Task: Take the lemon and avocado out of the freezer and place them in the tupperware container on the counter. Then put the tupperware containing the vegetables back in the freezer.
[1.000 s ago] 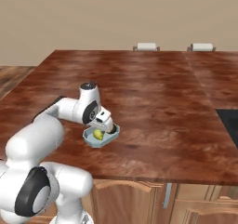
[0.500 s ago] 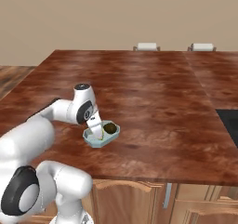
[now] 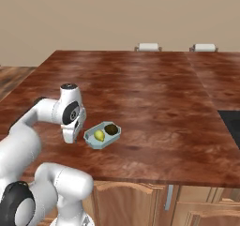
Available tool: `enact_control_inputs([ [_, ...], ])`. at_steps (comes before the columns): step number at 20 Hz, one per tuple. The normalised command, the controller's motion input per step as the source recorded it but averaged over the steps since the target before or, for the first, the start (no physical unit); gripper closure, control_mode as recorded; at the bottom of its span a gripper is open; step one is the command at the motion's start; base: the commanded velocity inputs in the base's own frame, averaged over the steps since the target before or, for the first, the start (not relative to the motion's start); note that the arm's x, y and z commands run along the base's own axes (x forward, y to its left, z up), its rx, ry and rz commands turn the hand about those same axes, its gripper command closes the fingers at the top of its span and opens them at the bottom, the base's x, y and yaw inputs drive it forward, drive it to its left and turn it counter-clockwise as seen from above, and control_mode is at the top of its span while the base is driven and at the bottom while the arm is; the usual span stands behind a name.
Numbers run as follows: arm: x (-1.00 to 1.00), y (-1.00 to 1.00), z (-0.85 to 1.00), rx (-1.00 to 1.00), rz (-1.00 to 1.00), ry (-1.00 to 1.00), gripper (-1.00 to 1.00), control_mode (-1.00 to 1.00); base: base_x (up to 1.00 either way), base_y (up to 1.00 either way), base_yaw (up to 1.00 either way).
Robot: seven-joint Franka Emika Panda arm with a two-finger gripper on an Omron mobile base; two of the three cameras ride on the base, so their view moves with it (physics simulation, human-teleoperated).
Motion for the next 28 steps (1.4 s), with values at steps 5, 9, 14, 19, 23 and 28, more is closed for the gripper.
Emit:
enact_control_inputs([
  [5,0.26,0.67,-0.19,-0.05,-0.56,-0.10,-1.00,-1.00,0.00,0.00,0.00],
  [9,0.31,0.20,-0.14,-0.09,-0.46,-0.08,-1.00,-1.00,0.00,0.00,0.00],
  [14,0.12,0.00,0.00,-0.01,-0.34,0.00,-1.00,-1.00,0.00,0.00,0.00],
  [19,0.07,0.00,0.00,0.00,-0.29,0.02,-1.00,-1.00,0.00,0.00,0.00],
  [23,0.33,0.00,-0.08,0.00,-0.28,0.05,-1.00,-1.00,0.00,0.00,0.00],
  [28,0.33,0.00,-0.15,0.00,-0.23,0.02,-1.00,-1.00,0.00,0.00,0.00],
])
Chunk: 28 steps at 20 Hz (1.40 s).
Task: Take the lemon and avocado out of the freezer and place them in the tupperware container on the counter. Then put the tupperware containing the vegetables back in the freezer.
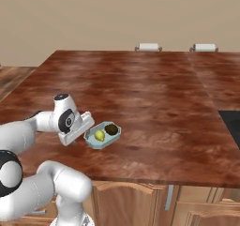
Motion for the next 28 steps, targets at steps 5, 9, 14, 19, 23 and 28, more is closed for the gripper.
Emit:
enact_control_inputs([
  [5,0.22,0.00,-0.14,0.00,-0.22,0.01,-1.00,-1.00,0.00,0.00,0.00],
  [9,0.09,0.00,-0.19,0.00,-0.21,0.01,-1.00,-1.00,0.00,0.00,0.00],
  [14,0.12,0.00,-0.20,0.00,-0.20,0.01,-1.00,-1.00,0.00,0.00,0.00],
  [19,0.18,0.00,-0.17,0.00,-0.19,0.01,-1.00,-1.00,0.00,0.00,0.00],
  [23,0.23,0.01,-0.17,0.00,-0.19,0.03,-1.00,-1.00,0.00,0.00,0.00],
  [28,0.10,0.06,-0.19,0.00,-0.19,0.03,-1.00,-1.00,0.00,0.00,0.00],
])
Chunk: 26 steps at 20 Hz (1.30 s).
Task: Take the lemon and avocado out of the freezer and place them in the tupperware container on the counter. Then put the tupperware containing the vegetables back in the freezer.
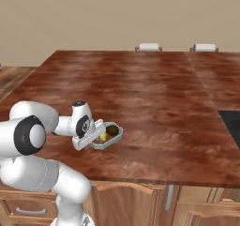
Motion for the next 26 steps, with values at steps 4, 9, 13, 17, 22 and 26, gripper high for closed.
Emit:
enact_control_inputs([
  [4,-0.02,0.31,-0.06,0.00,-0.19,0.00,1.00,-1.00,0.00,0.00,0.00],
  [9,-0.29,0.26,0.00,0.00,-0.18,0.00,1.00,-1.00,0.00,0.00,0.00],
  [13,-0.44,0.24,0.00,0.00,-0.14,0.00,1.00,-1.00,0.00,0.00,0.00],
  [17,-0.39,0.27,0.08,0.00,-0.08,0.00,1.00,-1.00,0.00,0.00,0.00],
  [22,-0.25,0.27,0.63,-0.01,0.00,-0.07,1.00,-1.00,0.00,0.00,0.00],
  [26,-0.01,0.15,0.99,-0.03,0.18,-0.16,1.00,-1.00,0.00,0.00,0.00],
])
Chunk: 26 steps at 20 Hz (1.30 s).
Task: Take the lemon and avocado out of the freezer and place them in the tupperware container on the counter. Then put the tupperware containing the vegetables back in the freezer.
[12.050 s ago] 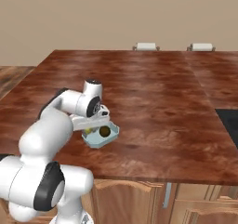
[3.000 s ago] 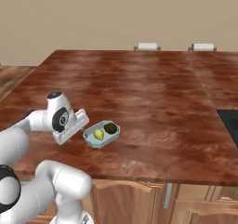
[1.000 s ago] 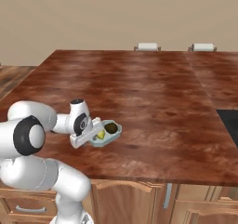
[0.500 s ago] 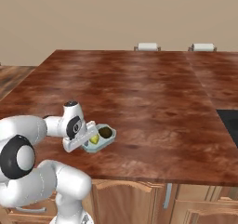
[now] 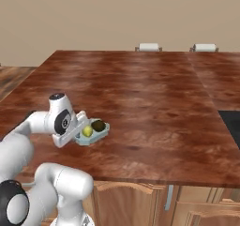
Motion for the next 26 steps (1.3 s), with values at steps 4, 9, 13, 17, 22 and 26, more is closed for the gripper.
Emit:
enact_control_inputs([
  [4,0.00,0.08,0.78,-0.06,0.31,-0.17,1.00,-1.00,0.00,0.00,0.00],
  [9,0.00,0.05,0.66,-0.01,0.50,-0.11,1.00,-1.00,0.00,0.00,0.00],
  [13,0.00,0.06,0.71,0.00,0.69,-0.05,1.00,-1.00,0.00,0.00,0.00],
  [17,0.00,0.00,0.69,0.00,0.77,-0.06,1.00,-1.00,0.00,0.00,0.00],
  [22,-0.01,0.00,0.72,-0.11,0.77,-0.08,1.00,-1.00,0.00,0.00,0.00],
  [26,-0.22,0.17,0.64,-0.29,0.69,-0.08,1.00,-1.00,0.00,0.00,0.00],
])
